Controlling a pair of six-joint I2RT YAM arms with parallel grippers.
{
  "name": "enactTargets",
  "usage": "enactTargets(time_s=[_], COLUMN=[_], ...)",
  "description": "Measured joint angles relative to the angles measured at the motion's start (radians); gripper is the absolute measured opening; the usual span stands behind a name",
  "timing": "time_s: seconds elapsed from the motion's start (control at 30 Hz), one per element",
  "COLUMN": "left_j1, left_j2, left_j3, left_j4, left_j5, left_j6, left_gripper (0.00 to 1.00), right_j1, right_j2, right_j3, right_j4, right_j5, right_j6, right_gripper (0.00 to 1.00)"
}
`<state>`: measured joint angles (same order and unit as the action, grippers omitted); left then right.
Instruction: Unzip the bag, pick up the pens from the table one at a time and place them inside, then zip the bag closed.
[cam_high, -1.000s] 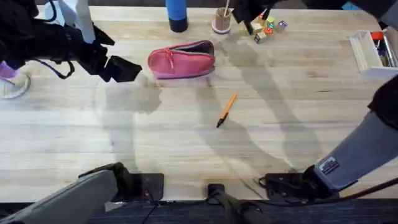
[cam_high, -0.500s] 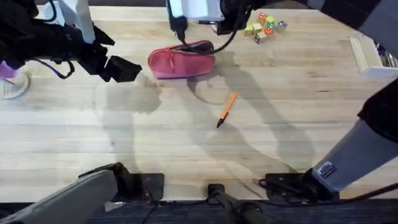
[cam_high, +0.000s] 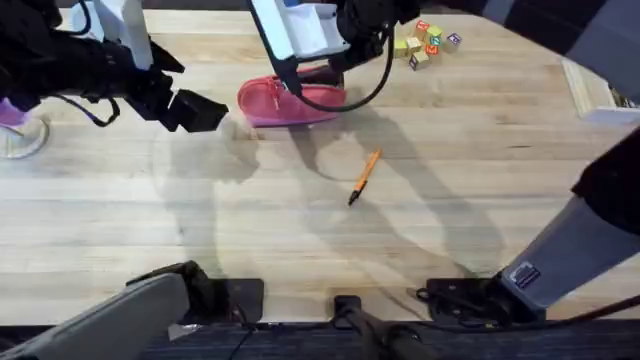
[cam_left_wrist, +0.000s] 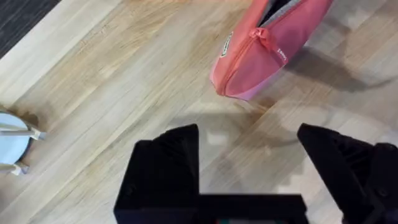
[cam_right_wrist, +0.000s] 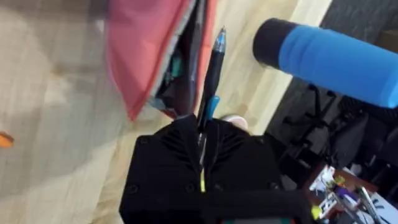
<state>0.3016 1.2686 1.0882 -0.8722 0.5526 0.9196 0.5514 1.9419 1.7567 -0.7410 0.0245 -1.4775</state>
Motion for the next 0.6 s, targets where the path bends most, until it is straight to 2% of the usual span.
enactTargets(time_s=[0.27,0.6], left_j1=[0.0,0.0], left_j2=[0.0,0.0], left_j3=[0.0,0.0], left_j4=[0.0,0.0], left_j5=[0.0,0.0], left_j6=[0.0,0.0], left_gripper=[0.994,0.994], right_j1=[0.0,0.0], right_j2=[0.006,0.078], right_j3=[-0.034,-0.047], right_j4=[-0.017,-0.001], right_j5=[-0.031,-0.033], right_j6=[-0.005,-0.005], right_gripper=[0.032,0.032])
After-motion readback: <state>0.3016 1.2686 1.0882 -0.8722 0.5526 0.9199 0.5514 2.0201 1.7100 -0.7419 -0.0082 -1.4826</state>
